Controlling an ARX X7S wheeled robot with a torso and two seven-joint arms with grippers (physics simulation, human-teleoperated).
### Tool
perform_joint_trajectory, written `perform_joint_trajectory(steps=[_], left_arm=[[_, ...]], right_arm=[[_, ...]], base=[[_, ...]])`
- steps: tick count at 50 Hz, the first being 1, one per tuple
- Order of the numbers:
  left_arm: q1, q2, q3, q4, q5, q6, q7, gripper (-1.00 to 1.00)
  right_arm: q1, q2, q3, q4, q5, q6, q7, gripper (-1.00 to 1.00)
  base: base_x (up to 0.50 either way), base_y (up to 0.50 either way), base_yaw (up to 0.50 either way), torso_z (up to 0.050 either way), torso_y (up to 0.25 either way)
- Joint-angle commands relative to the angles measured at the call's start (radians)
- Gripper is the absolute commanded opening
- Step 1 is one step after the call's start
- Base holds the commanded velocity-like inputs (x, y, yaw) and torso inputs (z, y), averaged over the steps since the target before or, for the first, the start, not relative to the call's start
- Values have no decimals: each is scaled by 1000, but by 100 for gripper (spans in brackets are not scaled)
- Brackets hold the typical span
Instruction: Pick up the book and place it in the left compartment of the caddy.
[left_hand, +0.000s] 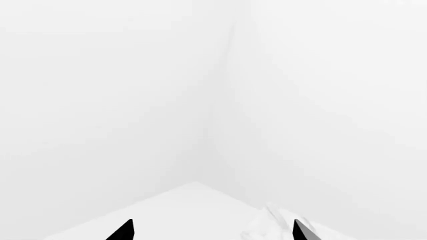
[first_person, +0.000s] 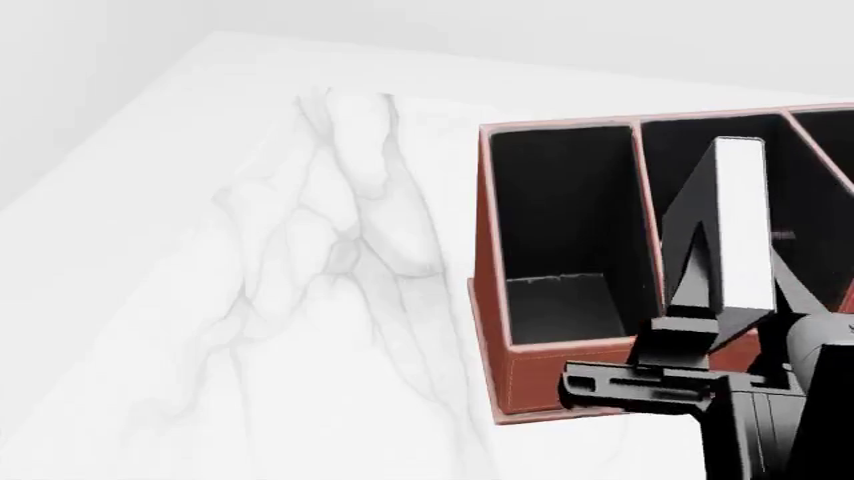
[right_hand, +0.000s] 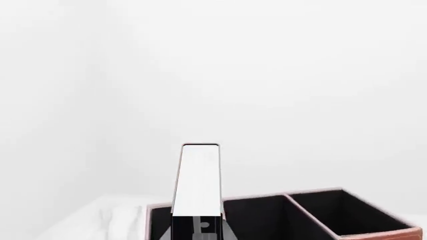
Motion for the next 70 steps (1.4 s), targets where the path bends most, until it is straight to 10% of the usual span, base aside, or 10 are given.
perform_joint_trajectory(steps=[1,22,70], left_arm=[[-2,-2,-2,0,-8,0,-6,100],[1,-10,-6,11,-24,-4,-16,100],[20,8,-11,-14,6,135,30,100]], right_arm=[[190,25,-21,61,87,101,-66,-100],[396,-112,-253,429,-81,28,-268,-100],[415,-182,-322,682,-228,-162,-369,-100]], base=[[0,0,0,0,0],[0,0,0,0,1],[0,0,0,0,-30]])
